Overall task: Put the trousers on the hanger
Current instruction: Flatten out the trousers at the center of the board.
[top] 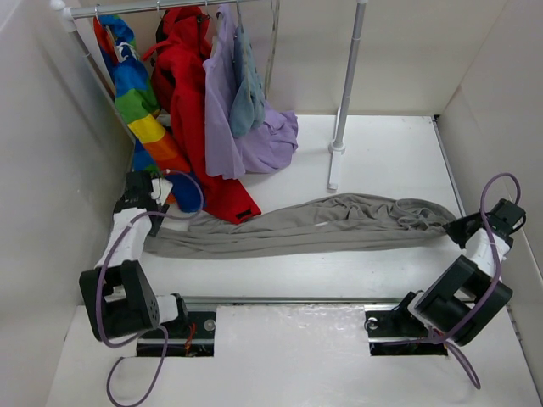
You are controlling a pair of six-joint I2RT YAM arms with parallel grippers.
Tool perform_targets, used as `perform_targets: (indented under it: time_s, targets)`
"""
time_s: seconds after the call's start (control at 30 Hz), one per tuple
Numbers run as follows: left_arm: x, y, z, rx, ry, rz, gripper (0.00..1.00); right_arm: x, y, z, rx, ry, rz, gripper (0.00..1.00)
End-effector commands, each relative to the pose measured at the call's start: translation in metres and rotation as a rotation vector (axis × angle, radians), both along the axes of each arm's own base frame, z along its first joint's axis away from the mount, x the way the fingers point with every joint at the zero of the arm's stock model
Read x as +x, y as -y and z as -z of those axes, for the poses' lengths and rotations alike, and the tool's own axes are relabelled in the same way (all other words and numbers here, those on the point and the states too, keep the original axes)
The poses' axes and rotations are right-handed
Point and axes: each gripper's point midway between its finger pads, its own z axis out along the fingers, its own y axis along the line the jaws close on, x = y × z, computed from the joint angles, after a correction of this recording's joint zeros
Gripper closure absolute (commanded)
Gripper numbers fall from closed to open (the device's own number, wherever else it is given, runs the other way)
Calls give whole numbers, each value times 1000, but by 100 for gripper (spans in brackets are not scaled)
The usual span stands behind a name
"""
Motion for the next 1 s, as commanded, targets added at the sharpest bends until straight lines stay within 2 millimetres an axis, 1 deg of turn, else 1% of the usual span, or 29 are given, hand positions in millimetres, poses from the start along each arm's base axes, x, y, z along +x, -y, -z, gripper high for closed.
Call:
perform_targets:
  time_s: [0.0, 0.03, 0.07, 0.1, 0.13, 0.17, 0.2, 0.23, 0.3, 0.33, 0.37, 0.4, 0.43, 0.5, 0.53, 0.57, 0.63, 0.67, 0.7, 0.77, 0.8, 0.9, 0.93, 0.97]
  targets:
    - [1, 9, -25, -60, 64, -28, 49, 12, 8, -8, -28, 54, -25, 100]
    - [-11, 12, -17, -77, 17, -41, 56, 12, 9, -7, -34, 52, -32, 100]
    - [-17, 15, -9, -92, -18, -39, 74, 14, 11, -12, -43, 60, -32, 100]
    - [-25, 17, 1, -104, -51, -52, 81, 14, 11, -12, -43, 60, -32, 100]
    - [-32, 16, 9, -111, -80, -63, 85, 14, 11, -12, -43, 60, -32, 100]
    - [-43, 17, 24, -111, -125, -68, 85, 14, 11, -12, -43, 60, -32, 100]
    - [-48, 18, 34, -117, -157, -70, 85, 14, 11, -12, -43, 60, -32, 100]
    - [-51, 19, 40, -120, -171, -70, 83, 15, 13, -15, -50, 66, -32, 100]
    - [-49, 18, 51, -115, -168, -59, 79, 15, 13, -12, -42, 59, -32, 100]
    - [-49, 14, 52, -103, -156, -72, 76, 15, 13, -12, -42, 59, -32, 100]
    - [-43, 12, 51, -94, -136, -61, 74, 15, 13, -12, -42, 59, -32, 100]
    - [-38, 9, 51, -75, -112, -66, 73, 15, 13, -12, -42, 59, -32, 100]
    - [-39, 7, 55, -67, -129, -72, 72, 17, 14, -16, -48, 65, -32, 100]
    - [-31, 3, 52, -55, -120, -76, 70, 16, 13, -14, -48, 57, -39, 100]
    - [-33, 4, 57, -62, -139, -84, 70, 16, 13, -14, -48, 57, -39, 100]
    - [-30, 3, 54, -60, -129, -84, 70, 16, 13, -17, -56, 64, -39, 100]
    - [-29, 2, 56, -54, -128, -98, 70, 16, 13, -17, -56, 64, -39, 100]
    - [-26, 1, 53, -53, -119, -98, 72, 13, 14, -18, -66, 57, -39, 100]
    - [-26, 1, 53, -53, -119, -98, 72, 13, 14, -18, -66, 57, -39, 100]
    - [-27, 1, 47, -47, -106, -89, 73, 13, 14, -18, -66, 57, -39, 100]
    - [-27, -2, 46, -31, -112, -87, 73, 13, 14, -18, -66, 57, -39, 100]
    - [-21, -8, 42, 0, -84, -90, 72, 13, 14, -18, -66, 57, -39, 100]
    - [-21, -7, 44, -1, -93, -90, 72, 13, 14, -18, -66, 57, -39, 100]
    - [-18, -10, 42, 9, -85, -94, 70, 15, 15, -22, -73, 63, -39, 100]
